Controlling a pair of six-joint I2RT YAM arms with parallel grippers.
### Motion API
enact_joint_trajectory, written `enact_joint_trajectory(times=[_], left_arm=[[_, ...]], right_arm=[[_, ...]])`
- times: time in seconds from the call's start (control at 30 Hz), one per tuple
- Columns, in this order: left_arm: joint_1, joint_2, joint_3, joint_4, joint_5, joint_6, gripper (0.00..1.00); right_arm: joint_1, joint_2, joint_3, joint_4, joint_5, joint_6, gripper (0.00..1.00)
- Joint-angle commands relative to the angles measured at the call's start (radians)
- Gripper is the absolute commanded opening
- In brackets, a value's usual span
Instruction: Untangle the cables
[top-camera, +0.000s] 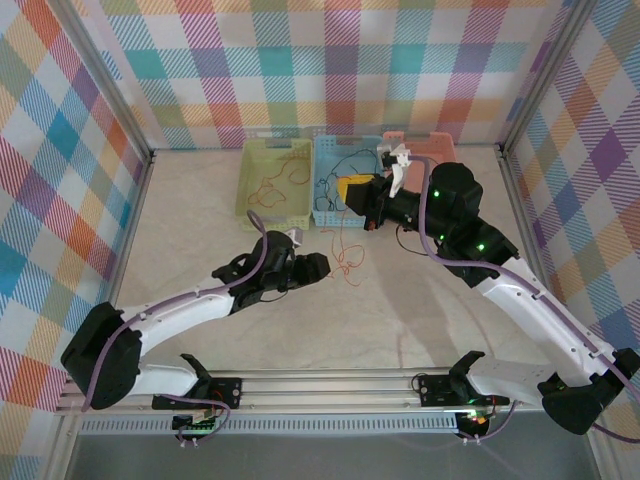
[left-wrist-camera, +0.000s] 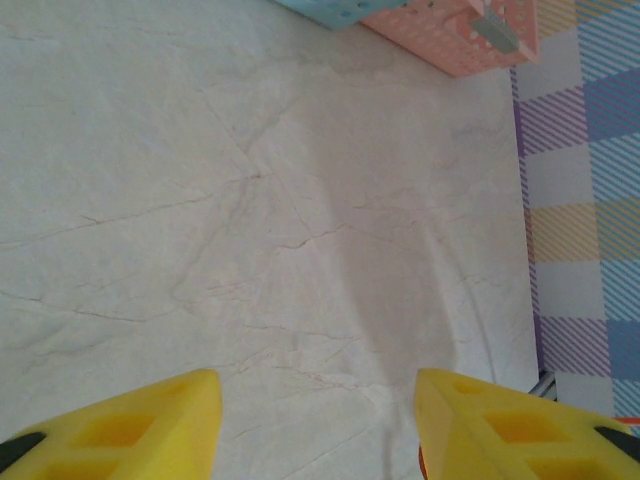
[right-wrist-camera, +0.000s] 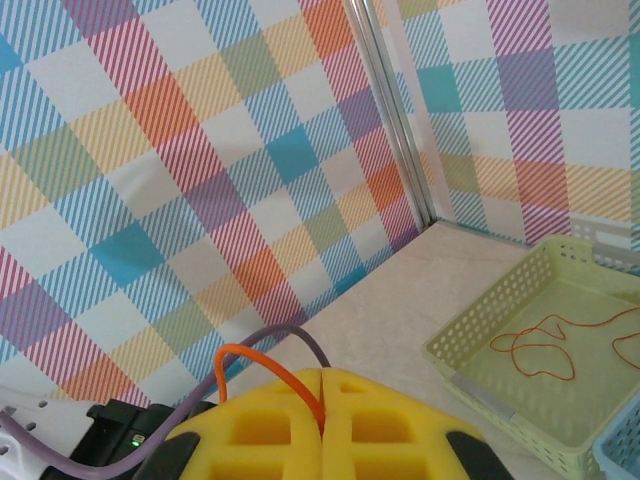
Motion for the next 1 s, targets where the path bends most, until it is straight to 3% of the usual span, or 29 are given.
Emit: enact_joint_trajectory(times=[0.0,0.33,0.47,0.63,0.77,0.97], left_arm=[[-0.030,0.006,0.028,0.057,0.027,-0.035,0.56],[-0.071,-0.032,0.050,0.037,0.005,-0.086,0.59],[-0.073,-0.040,0.049,0.026,-0.005,-0.083,0.48],[-0.073,-0.055,0.051,-0.016,-0.038,-0.059,0.15],[-0.073,-0.073,0.055,-0.081,-0.105,-0.022,0.01],[-0.063,-0.120,0.055,-0.202,-0.237,0.058,0.00]], right_arm=[[-0.007,-0.005,-0.013,0.029,0.001,-0.007,0.00],[-0.007,-0.001,-0.035,0.031,0.039,-0.062,0.00],[-0.007,-0.001,-0.042,0.042,0.027,-0.057,0.00],[-0.007,-0.002,-0.039,0.038,0.030,-0.062,0.00],[-0.008,-0.009,-0.034,0.028,0.035,-0.071,0.00],[-0.015,-0.050,-0.033,0.001,0.062,-0.105,0.00]])
